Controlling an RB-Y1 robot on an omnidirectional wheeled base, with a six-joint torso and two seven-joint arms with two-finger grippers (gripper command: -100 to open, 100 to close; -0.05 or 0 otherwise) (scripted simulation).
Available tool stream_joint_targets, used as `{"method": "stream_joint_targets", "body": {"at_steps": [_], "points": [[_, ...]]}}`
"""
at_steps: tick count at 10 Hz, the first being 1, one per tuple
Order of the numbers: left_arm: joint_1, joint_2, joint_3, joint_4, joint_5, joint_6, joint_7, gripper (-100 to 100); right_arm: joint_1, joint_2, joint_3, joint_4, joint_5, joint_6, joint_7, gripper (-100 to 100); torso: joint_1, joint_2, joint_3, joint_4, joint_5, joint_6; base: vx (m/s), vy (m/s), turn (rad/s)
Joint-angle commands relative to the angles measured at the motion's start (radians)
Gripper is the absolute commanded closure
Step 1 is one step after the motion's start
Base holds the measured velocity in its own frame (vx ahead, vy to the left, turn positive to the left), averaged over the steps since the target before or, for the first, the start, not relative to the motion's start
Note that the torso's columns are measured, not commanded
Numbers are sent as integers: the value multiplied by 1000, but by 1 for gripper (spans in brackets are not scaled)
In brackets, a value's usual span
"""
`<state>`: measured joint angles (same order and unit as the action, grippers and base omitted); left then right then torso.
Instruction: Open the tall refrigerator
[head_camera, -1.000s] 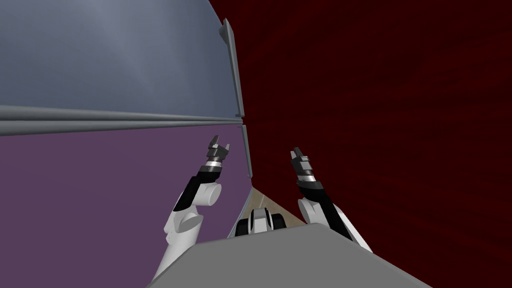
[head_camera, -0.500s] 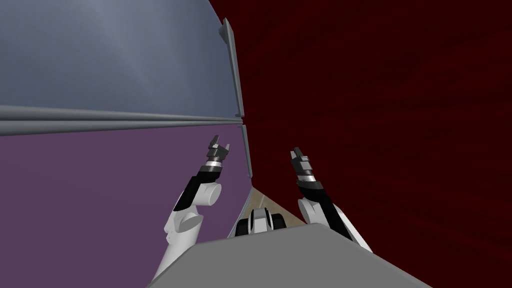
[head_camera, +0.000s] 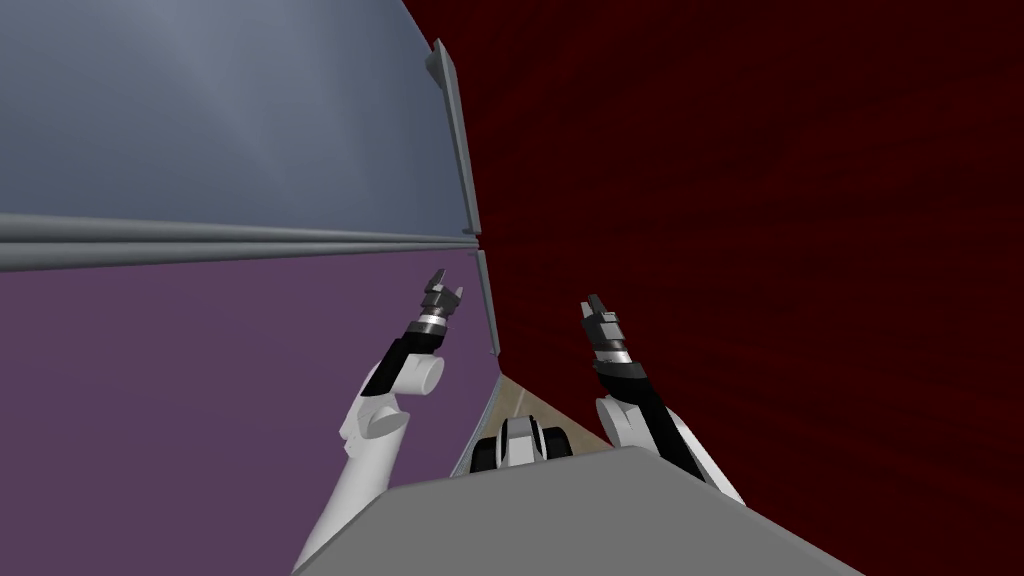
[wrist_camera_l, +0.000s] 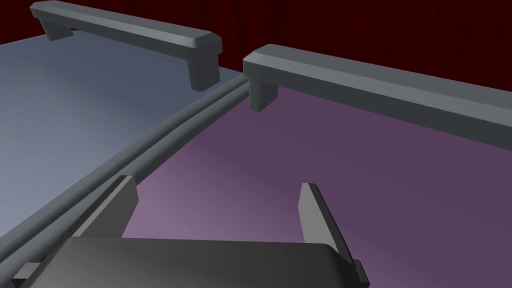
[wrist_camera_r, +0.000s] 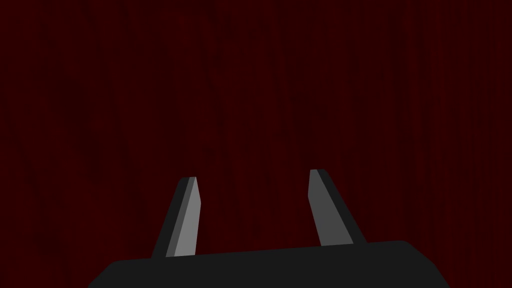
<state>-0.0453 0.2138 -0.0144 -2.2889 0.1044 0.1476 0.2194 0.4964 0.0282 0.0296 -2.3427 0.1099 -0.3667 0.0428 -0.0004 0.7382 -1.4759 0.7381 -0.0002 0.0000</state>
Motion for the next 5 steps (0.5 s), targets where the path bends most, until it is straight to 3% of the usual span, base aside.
{"method": "stream_joint_targets", "body": {"at_steps": [1,2,5], "points": [[-69,46,13,49,-6,69,54,-100,0,0,0,0,0,0,0,0,1,0,0,0,0,0,-22,-59,-87],[-76,46,13,49,-6,69,54,-100,0,0,0,0,0,0,0,0,1,0,0,0,0,0,-19,-39,-27],[-169,110,31,115,-15,150,125,-100,0,0,0,0,0,0,0,0,0,0,0,0,0,0,-24,-52,-85]]}}
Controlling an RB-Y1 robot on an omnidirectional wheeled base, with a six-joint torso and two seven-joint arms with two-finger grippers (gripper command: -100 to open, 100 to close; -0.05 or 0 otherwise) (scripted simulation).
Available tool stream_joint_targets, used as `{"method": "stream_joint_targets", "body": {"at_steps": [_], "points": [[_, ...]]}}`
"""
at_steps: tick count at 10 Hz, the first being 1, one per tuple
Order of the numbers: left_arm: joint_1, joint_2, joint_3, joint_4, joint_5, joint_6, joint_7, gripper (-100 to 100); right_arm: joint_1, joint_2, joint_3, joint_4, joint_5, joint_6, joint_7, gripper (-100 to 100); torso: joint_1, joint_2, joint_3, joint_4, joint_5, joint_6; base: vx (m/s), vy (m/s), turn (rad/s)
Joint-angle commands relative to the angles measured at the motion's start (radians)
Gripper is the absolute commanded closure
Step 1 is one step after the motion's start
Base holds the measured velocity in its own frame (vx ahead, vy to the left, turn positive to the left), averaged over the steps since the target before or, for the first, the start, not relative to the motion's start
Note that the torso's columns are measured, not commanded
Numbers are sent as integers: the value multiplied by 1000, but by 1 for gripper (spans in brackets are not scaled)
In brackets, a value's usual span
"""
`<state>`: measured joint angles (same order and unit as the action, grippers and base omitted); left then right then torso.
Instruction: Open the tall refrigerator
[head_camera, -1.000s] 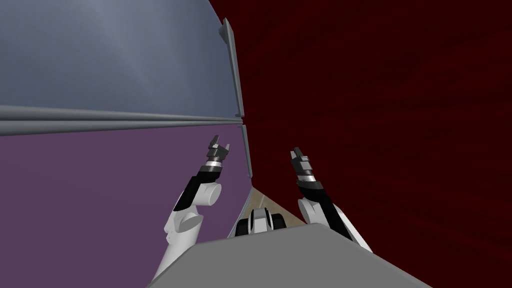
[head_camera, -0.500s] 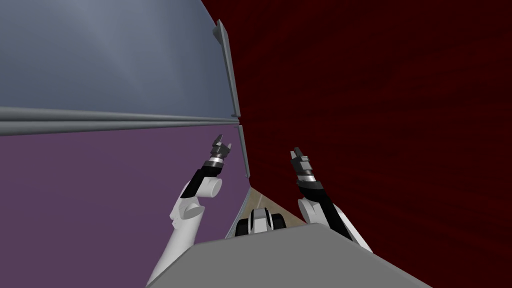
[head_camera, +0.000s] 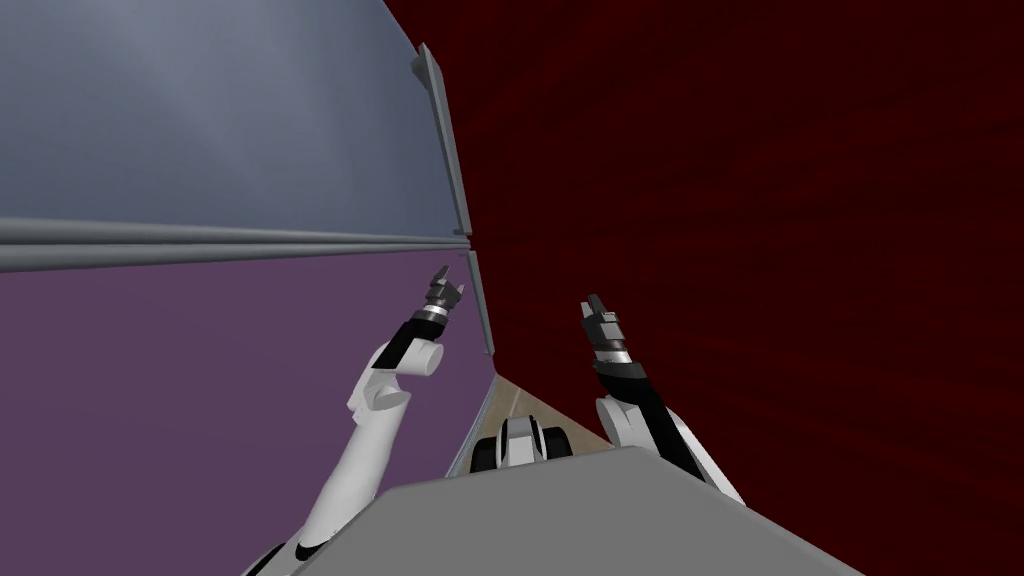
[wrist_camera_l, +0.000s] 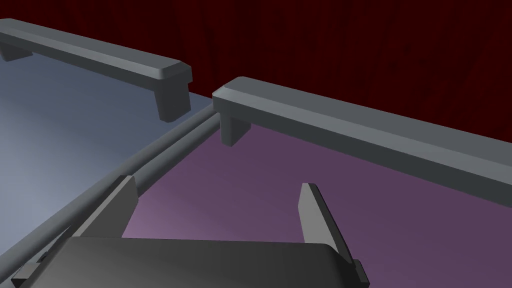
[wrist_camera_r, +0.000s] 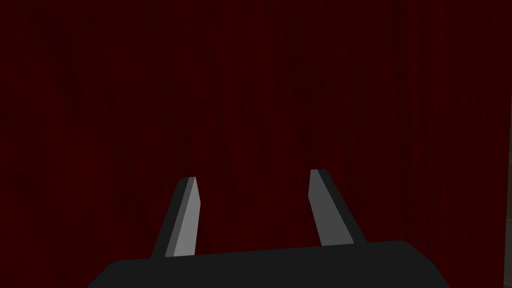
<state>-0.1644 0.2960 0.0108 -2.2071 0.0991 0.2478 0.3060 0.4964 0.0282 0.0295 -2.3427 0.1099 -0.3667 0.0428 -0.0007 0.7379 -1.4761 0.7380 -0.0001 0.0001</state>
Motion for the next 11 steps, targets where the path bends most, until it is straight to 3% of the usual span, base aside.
{"method": "stream_joint_targets", "body": {"at_steps": [1,3,4,7,10,11], "points": [[-59,28,6,33,-9,56,39,-100,0,0,0,0,0,0,0,0,-1,1,0,0,0,0,-25,-50,-22],[-127,75,19,82,-15,120,91,-100,0,0,0,0,0,0,0,0,1,0,0,0,0,0,-23,-56,-76],[-133,75,19,82,-15,120,91,-100,0,0,0,0,0,0,0,0,1,0,0,0,0,0,-18,-48,-41],[-234,148,39,161,-25,216,172,-100,0,0,0,0,0,0,0,0,0,0,0,0,0,0,-23,-64,-91],[-290,173,46,190,-29,255,200,-100,0,0,0,0,0,0,0,0,1,0,0,0,0,0,-13,-51,-52],[-330,199,53,219,-32,290,228,-100,0,0,0,0,0,0,0,0,2,0,0,0,1,0,-9,-47,-70]]}}
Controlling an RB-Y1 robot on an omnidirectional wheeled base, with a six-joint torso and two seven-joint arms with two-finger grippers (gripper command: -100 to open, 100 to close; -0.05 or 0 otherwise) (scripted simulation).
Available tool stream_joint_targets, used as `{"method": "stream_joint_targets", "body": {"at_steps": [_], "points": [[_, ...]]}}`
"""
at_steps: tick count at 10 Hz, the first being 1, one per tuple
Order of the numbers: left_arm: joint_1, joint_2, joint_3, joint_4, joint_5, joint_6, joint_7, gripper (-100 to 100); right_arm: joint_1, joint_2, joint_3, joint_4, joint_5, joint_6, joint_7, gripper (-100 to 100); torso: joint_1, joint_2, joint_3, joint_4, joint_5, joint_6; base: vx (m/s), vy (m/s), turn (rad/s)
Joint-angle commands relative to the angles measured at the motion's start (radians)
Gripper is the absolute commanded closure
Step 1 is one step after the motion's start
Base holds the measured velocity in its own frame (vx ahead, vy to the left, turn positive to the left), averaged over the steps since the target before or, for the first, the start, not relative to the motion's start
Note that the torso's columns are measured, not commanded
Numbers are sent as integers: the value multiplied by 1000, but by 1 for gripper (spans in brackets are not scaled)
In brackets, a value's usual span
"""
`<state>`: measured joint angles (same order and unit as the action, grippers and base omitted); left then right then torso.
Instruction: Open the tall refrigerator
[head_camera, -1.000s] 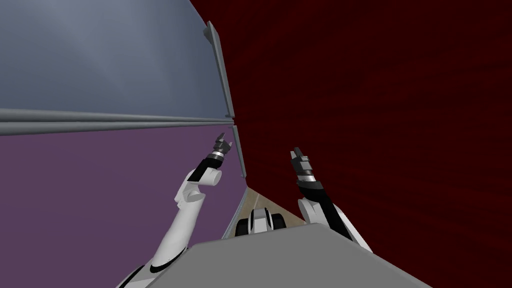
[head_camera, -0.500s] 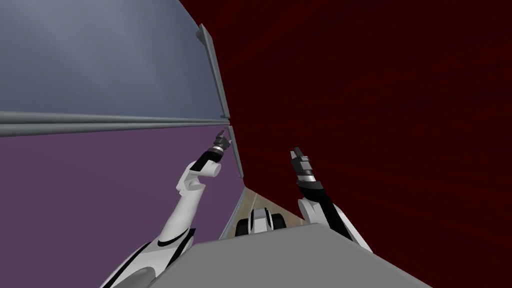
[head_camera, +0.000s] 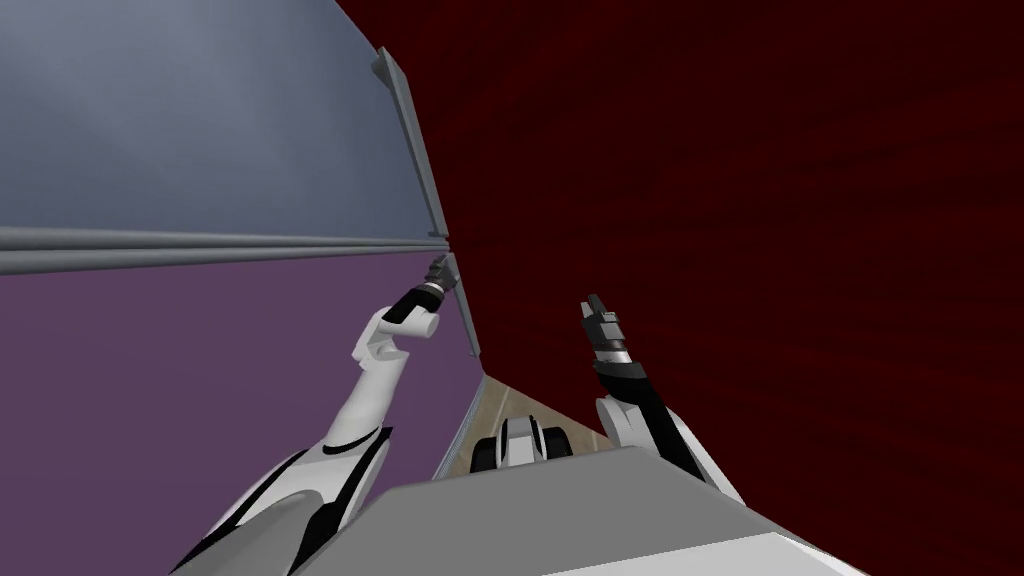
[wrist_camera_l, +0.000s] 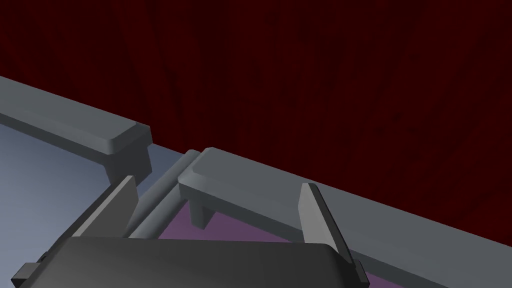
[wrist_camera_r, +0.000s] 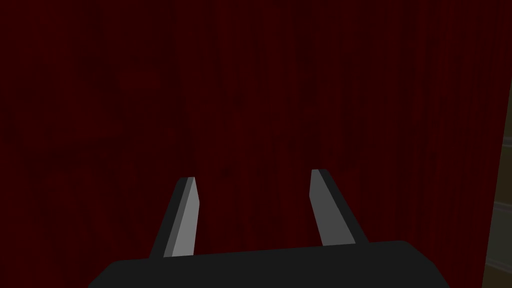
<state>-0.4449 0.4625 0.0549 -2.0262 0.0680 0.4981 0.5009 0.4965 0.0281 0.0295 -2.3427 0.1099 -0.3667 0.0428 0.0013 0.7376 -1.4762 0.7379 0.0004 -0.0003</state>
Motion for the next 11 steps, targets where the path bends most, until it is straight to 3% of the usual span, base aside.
{"method": "stream_joint_targets", "body": {"at_steps": [1,2,4,5,7,8,10,11], "points": [[-81,58,17,70,-5,71,62,-100,0,0,0,0,0,0,0,0,-1,0,0,0,0,0,-25,-72,-122],[-91,58,17,70,-5,75,62,-100,0,0,0,0,0,0,0,0,-3,1,0,0,-1,0,-17,-51,-34],[-157,109,31,135,-12,139,119,-100,0,0,0,0,0,0,0,0,-1,1,0,0,0,0,-22,-68,-95],[-175,109,31,139,-12,145,119,-100,0,0,0,0,0,0,0,0,-3,1,0,0,-1,1,-17,-61,-40],[-255,160,46,217,-21,207,176,-100,0,0,0,0,0,0,0,0,0,0,0,0,0,0,-14,-61,-86],[-258,160,46,217,-21,216,176,-100,0,0,0,0,0,0,0,0,-1,0,0,0,0,0,-12,-52,-42],[-326,210,61,285,-29,280,231,-100,0,0,0,0,0,0,0,0,-1,0,0,0,0,0,-17,-62,-91],[-342,210,61,302,-29,287,231,-100,0,0,0,0,0,0,0,0,-2,1,0,0,-1,0,-17,-58,-37]]}}
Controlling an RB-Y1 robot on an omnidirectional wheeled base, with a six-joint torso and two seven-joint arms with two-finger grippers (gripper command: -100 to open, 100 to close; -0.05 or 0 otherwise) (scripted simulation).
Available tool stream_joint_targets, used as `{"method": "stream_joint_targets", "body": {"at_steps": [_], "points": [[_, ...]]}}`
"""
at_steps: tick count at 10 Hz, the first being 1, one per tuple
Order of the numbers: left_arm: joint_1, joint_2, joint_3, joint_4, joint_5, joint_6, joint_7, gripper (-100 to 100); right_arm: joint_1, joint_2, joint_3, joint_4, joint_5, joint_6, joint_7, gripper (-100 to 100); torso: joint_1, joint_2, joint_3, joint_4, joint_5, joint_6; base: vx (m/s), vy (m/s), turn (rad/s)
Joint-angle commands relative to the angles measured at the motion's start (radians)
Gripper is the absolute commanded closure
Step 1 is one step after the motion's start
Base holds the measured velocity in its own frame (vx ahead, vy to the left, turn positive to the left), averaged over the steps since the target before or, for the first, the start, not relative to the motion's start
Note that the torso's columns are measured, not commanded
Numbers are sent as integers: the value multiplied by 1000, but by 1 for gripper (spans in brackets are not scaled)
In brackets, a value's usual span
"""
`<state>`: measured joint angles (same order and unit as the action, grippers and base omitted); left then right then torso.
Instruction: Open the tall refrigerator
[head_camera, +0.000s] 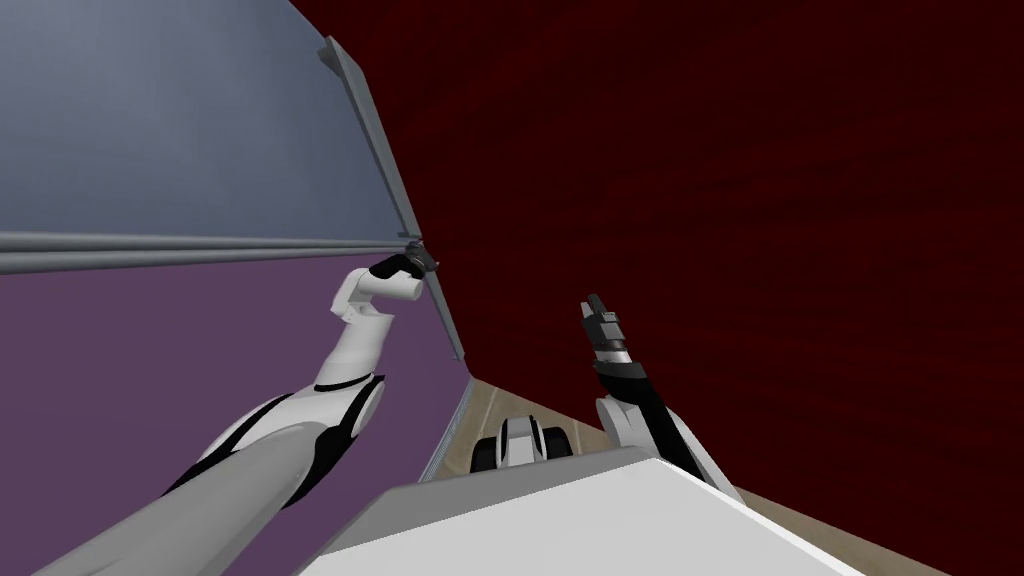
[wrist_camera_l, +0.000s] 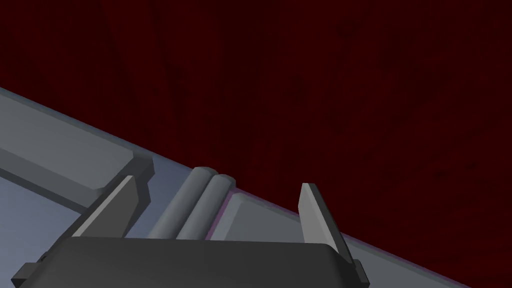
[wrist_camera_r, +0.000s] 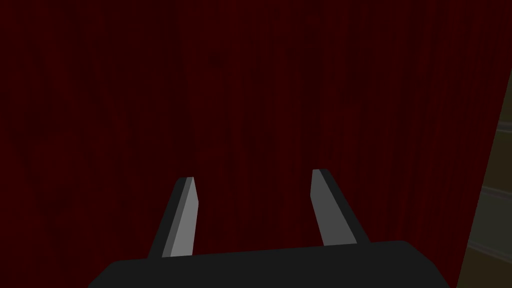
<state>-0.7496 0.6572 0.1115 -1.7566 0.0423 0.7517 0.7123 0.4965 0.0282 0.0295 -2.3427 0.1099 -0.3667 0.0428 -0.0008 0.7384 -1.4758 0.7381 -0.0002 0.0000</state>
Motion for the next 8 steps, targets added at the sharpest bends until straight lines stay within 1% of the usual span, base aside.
{"method": "stream_joint_targets", "body": {"at_steps": [1,2,3,4,5,6,7,8], "points": [[-75,39,11,70,-7,68,47,-100,0,0,0,0,0,0,0,0,1,0,0,0,0,0,-10,-57,-76],[-105,63,19,98,-12,98,74,-100,0,0,0,0,0,0,0,0,1,-1,0,0,0,0,-14,-76,-112],[-118,63,19,119,-12,102,74,-100,0,0,0,0,0,0,0,0,0,0,0,0,0,0,-10,-56,-32],[-154,87,26,152,-16,135,101,-100,0,0,0,0,0,0,0,0,1,-1,0,0,0,0,-29,-60,-69],[-158,87,26,162,-16,135,101,-100,0,0,0,0,0,0,0,0,3,-2,-3,3,-1,0,-22,-46,-41],[-195,110,33,202,-20,167,126,-100,0,0,0,0,0,0,0,0,4,-3,-3,2,-1,0,-18,-56,-86],[-197,110,33,205,-20,167,126,-100,0,0,0,0,0,0,0,0,5,-5,-6,4,-2,-1,-15,-48,-26],[-232,132,39,246,-24,199,151,-100,0,0,0,0,0,0,0,0,6,-5,-6,5,-3,-1,-13,-54,-54]]}}
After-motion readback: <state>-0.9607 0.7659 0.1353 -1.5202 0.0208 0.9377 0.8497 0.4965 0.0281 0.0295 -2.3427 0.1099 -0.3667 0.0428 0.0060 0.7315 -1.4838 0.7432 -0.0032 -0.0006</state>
